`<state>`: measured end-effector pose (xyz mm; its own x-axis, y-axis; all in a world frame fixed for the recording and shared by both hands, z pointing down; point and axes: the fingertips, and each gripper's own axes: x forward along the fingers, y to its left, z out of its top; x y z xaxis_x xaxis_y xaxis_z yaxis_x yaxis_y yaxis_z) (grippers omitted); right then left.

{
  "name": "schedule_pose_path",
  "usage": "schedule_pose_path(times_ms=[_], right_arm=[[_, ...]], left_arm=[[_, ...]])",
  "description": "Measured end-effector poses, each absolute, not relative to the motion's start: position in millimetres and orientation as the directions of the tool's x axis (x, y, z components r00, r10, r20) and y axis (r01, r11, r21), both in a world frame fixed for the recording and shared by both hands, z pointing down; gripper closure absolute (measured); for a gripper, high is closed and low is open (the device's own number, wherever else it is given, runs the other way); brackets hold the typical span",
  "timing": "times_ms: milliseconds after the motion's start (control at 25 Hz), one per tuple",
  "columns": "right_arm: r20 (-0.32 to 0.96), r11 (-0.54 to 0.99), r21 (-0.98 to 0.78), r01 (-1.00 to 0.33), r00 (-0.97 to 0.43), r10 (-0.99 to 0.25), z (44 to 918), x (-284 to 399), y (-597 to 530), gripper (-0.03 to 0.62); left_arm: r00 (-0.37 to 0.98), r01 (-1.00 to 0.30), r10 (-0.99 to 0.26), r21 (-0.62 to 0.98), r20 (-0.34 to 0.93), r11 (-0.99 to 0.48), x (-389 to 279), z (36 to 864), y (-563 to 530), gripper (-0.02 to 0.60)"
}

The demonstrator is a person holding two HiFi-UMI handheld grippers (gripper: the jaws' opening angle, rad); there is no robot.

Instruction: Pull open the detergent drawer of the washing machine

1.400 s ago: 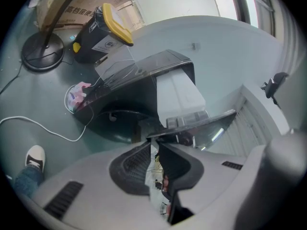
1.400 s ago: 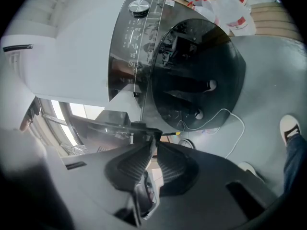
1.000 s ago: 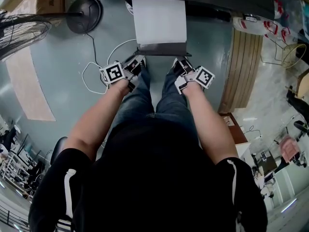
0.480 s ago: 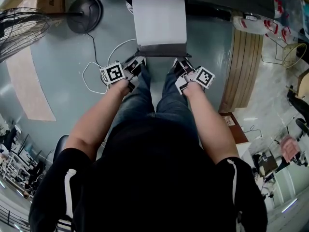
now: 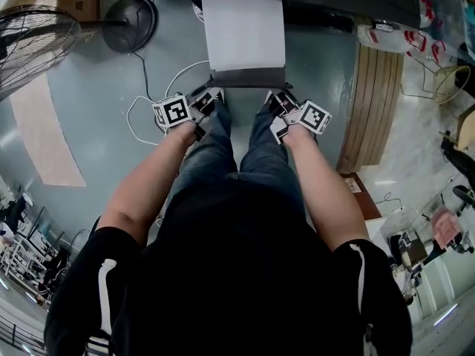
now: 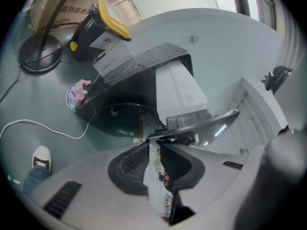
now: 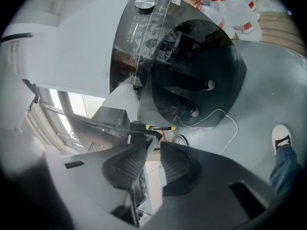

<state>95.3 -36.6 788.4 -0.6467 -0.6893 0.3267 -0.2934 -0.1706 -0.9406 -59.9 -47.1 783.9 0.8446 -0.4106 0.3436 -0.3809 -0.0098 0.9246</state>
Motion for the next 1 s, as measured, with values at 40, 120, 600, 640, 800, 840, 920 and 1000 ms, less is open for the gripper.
schedule_pose_path(times_ms=[40,120,600,640,800,840,920,1000], right_arm=[[0.340,-0.178,-0.936,-0.305,-0.648,-0.681,789.7,96.2,-35.8,0.498],[0.358,-0.182,-0.929,-0.323,-0.651,-0.669,791.0,97.5,-33.8,0.486],[0.498,-0.120,-0.838,-0.532,-0.657,-0.566,792.6,106.4,-11.3,0.467],[0.505,-0.112,-0.831,-0.544,-0.655,-0.562,790.9,108.8,-11.2,0.467],[0.519,-0.086,-0.812,-0.578,-0.646,-0.559,780.4,120.2,-12.9,0.467],[0.521,-0.076,-0.807,-0.585,-0.645,-0.559,777.3,122.6,-13.7,0.467],[0.523,-0.062,-0.799,-0.598,-0.642,-0.561,771.7,127.4,-16.0,0.467],[0.525,-0.051,-0.791,-0.610,-0.635,-0.566,767.1,132.4,-19.7,0.467]], left_arm=[[0.847,-0.388,-0.402,0.922,0.348,-0.019,-59.3,783.9,-47.0,0.503],[0.855,-0.399,-0.377,0.916,0.355,-0.041,-56.6,784.0,-44.3,0.495],[0.870,-0.476,-0.253,0.855,0.423,-0.207,-51.3,773.8,-28.3,0.437],[0.869,-0.481,-0.247,0.848,0.428,-0.222,-52.3,771.2,-29.4,0.436],[0.855,-0.516,-0.232,0.811,0.465,-0.277,-58.5,763.4,-32.5,0.436],[0.848,-0.527,-0.231,0.802,0.476,-0.282,-60.8,762.6,-33.1,0.436],[0.836,-0.546,-0.235,0.789,0.495,-0.280,-66.6,762.3,-33.8,0.436],[0.828,-0.559,-0.245,0.781,0.505,-0.279,-72.2,759.6,-35.6,0.436]])
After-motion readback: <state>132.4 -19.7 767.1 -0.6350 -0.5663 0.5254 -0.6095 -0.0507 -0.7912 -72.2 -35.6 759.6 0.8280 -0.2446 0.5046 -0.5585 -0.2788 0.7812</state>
